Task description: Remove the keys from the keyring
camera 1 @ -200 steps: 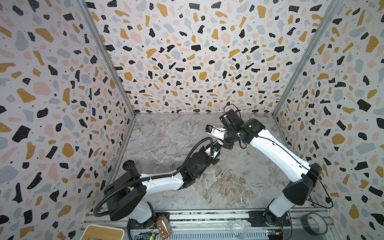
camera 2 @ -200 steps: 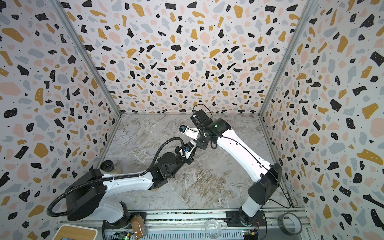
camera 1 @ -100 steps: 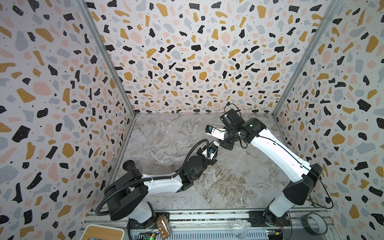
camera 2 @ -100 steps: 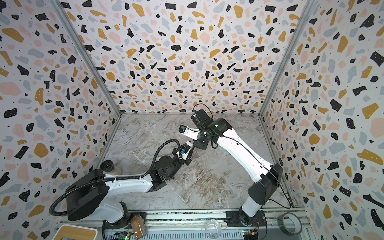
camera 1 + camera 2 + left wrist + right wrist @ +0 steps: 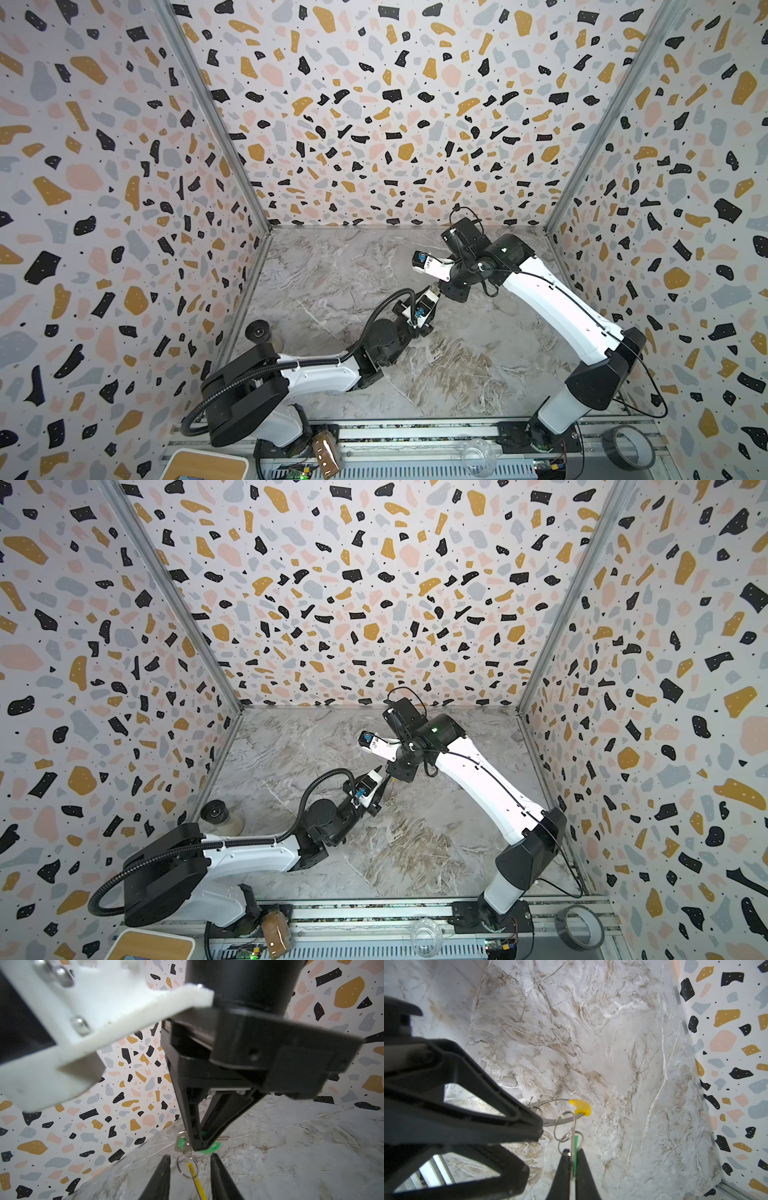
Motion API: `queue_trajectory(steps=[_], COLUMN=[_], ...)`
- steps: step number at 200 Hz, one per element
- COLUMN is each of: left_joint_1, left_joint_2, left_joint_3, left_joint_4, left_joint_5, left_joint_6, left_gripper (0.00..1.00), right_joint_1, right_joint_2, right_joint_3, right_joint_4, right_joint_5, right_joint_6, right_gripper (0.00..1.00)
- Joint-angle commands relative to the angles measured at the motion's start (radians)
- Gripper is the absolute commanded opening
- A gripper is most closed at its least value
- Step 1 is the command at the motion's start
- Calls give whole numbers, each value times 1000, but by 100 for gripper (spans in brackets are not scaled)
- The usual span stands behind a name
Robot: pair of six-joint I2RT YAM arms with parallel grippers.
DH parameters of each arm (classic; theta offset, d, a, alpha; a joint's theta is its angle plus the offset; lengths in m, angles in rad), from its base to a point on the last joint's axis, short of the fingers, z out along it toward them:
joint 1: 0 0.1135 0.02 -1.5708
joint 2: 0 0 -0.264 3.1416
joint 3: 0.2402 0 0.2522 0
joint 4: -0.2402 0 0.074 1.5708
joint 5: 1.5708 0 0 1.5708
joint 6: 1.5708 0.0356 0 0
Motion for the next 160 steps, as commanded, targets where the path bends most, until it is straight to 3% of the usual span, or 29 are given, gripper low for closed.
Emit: queue_trajectory(steps=[1,79,160], left_joint_1=[-13,-64,-64], left_joint_2=[-11,43,62], left_joint_3=[-8,12,32], left_joint_4=[74,89,74], left_joint_5=[1,-183,-179], left_joint_6=[15,65,46], left_gripper=[33,32,27], right_joint_1=[-4,-3,-2], right_joint_2=[-25,-34,-46], right_joint_3=[38,36,29], right_joint_4=[-36,-40,-42], right_joint_5=[-23,-17,-18], right_joint_6=[27,35,44], right_gripper=[3,4,4])
